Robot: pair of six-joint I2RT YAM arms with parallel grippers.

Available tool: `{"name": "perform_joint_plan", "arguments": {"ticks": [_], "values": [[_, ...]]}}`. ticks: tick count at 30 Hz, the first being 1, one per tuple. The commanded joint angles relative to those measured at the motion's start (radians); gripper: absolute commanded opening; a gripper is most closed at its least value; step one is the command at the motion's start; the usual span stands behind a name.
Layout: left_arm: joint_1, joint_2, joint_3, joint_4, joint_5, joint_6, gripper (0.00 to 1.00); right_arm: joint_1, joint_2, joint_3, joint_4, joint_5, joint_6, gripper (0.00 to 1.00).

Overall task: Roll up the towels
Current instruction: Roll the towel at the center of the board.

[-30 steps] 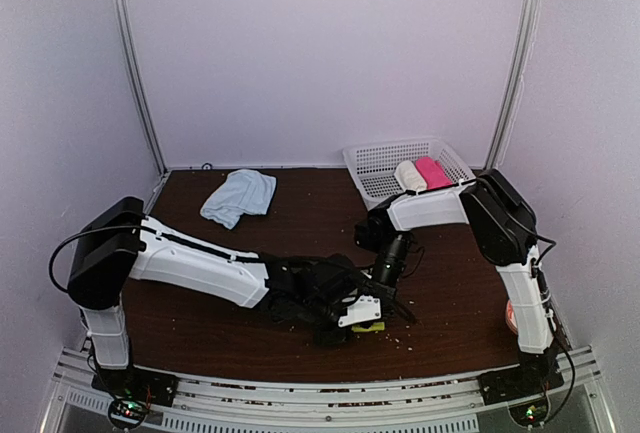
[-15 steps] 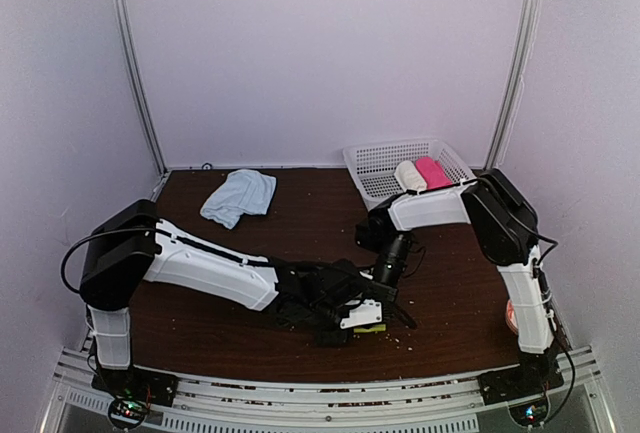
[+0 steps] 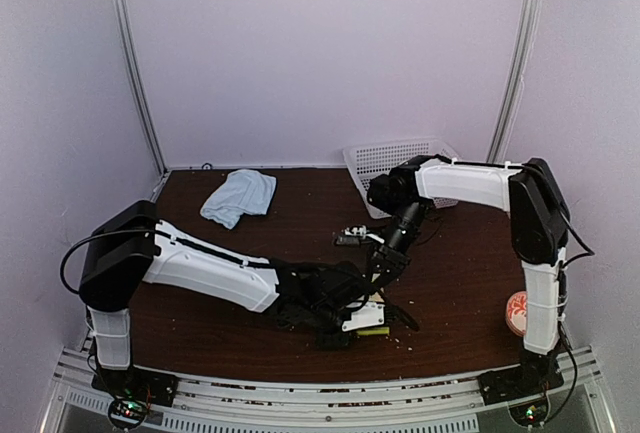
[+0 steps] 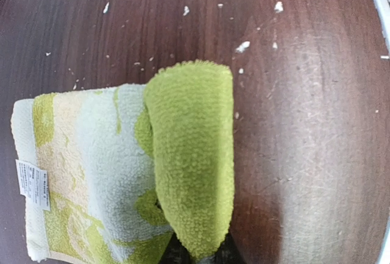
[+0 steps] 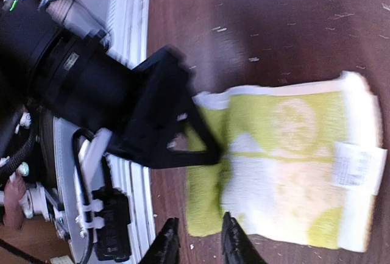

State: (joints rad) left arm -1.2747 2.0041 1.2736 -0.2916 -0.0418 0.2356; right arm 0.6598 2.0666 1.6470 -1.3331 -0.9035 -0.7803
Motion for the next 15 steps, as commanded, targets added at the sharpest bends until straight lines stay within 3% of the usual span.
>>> {"name": "perform_joint_plan", "arguments": {"ticks": [1,7,15], "values": [[-0.018,-0.027,0.023,-0.044,0.059,-0.051,0.06,-0.014,0.030,-0.007,0.139,0.085,0.193,0.18],[-0.029,-0.032,0.051,-0.088,0.085,-0.094,0.05,0.032,0.103,-0.028,0.274,0.243,0.276,0.09],[-0.029,-0.031,0.100,-0.116,0.184,-0.137,0.05,0.086,0.162,-0.028,0.390,0.409,0.328,0.07]]}}
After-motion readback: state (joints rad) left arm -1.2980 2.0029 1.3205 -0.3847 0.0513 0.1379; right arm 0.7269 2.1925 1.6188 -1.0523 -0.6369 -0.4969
